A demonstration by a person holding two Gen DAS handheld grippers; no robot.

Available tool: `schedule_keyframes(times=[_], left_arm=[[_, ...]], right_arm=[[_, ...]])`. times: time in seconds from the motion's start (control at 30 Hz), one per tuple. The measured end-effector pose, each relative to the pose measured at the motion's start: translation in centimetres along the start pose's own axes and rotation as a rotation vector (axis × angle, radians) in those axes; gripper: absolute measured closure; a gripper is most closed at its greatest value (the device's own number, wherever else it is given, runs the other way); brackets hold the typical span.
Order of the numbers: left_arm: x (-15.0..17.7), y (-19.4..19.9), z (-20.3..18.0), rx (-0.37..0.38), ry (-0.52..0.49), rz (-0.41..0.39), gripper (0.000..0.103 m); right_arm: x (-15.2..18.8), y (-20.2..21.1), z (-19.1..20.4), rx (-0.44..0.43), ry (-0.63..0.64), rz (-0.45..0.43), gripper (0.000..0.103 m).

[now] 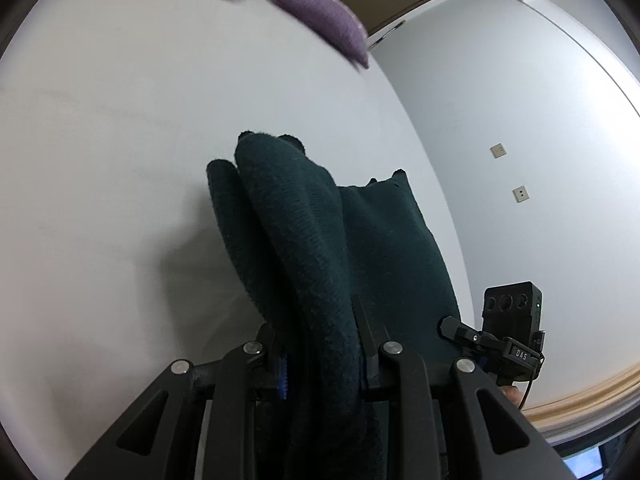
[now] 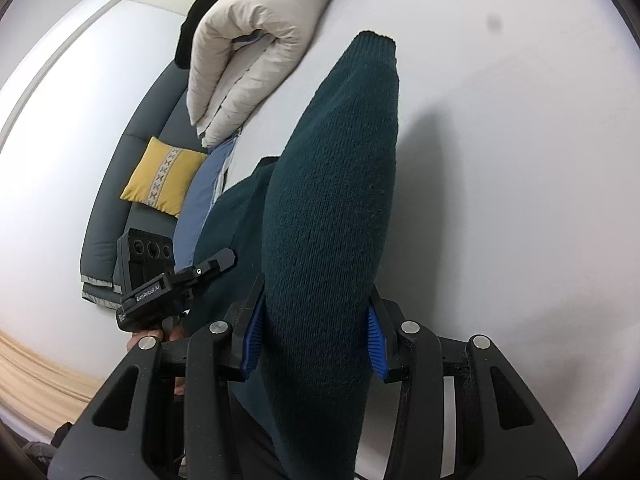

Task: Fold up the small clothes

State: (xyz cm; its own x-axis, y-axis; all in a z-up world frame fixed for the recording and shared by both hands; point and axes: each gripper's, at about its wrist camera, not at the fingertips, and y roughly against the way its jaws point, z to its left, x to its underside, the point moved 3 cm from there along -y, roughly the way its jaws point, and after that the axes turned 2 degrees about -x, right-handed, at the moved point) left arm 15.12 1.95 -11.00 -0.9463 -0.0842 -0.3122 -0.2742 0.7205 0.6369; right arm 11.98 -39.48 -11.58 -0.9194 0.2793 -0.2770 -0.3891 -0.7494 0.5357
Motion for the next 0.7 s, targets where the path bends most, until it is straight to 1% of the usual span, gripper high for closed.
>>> schedule_keyframes(times=[0.03,0.1,0.13,0.17,0.2,0.23,0.27,0.33,0.43,0.53,0.63,0.7], left_arm=[[0.3,-0.3,0.4,-0.003,0.008,0.006,0.077],[0.8,-1.4,1.8,-0.025,0.024,0.019,0.077],[1.1,-1.8,2.3,-0.037,0.029,0.025,0.076],[1.3,-2.4,3.0,-0.044,0.049,0.035,0.076],[1.5,-2.8,3.8,-0.041,0.070,0.041,0.075],[1.8,-3.0,4.5,-0.031,0.087,0.039,0.073],[2.1,-3.2,5.1,-0.017,0.101,0.035,0.072],[2.6,-3.2,5.8,0.014,0.125,0.023,0.071],[2.7,-3.2,5.9,0.017,0.124,0.009,0.069],[2.9,-3.1,5.4,0.000,0.104,-0.004,0.068],[3.5,-2.6,5.4,-0.016,0.095,-0.016,0.064],[3.3,-2.4,4.8,-0.043,0.077,-0.027,0.061]], right_arm=[[0.9,-0.2,-1.5,0.011,-0.015,0.010,0.063],[1.2,-0.6,-2.1,0.012,-0.024,0.018,0.063],[1.6,-1.2,-2.9,0.019,-0.042,0.029,0.063],[2.0,-2.4,-4.5,0.047,-0.069,0.039,0.062],[2.0,-2.4,-4.5,0.047,-0.069,0.039,0.062],[2.2,-2.8,-5.3,0.035,-0.088,0.038,0.062],[2.4,-3.0,-6.0,0.000,-0.105,0.027,0.062],[2.7,-3.1,-6.1,-0.027,-0.094,0.019,0.061],[2.8,-3.2,-6.0,-0.024,-0.083,0.023,0.061],[2.9,-3.0,-6.5,-0.028,-0.083,0.021,0.060],[2.4,-2.8,-6.9,-0.027,-0.085,0.002,0.060],[1.9,-2.4,-7.0,-0.024,-0.104,-0.021,0.060]])
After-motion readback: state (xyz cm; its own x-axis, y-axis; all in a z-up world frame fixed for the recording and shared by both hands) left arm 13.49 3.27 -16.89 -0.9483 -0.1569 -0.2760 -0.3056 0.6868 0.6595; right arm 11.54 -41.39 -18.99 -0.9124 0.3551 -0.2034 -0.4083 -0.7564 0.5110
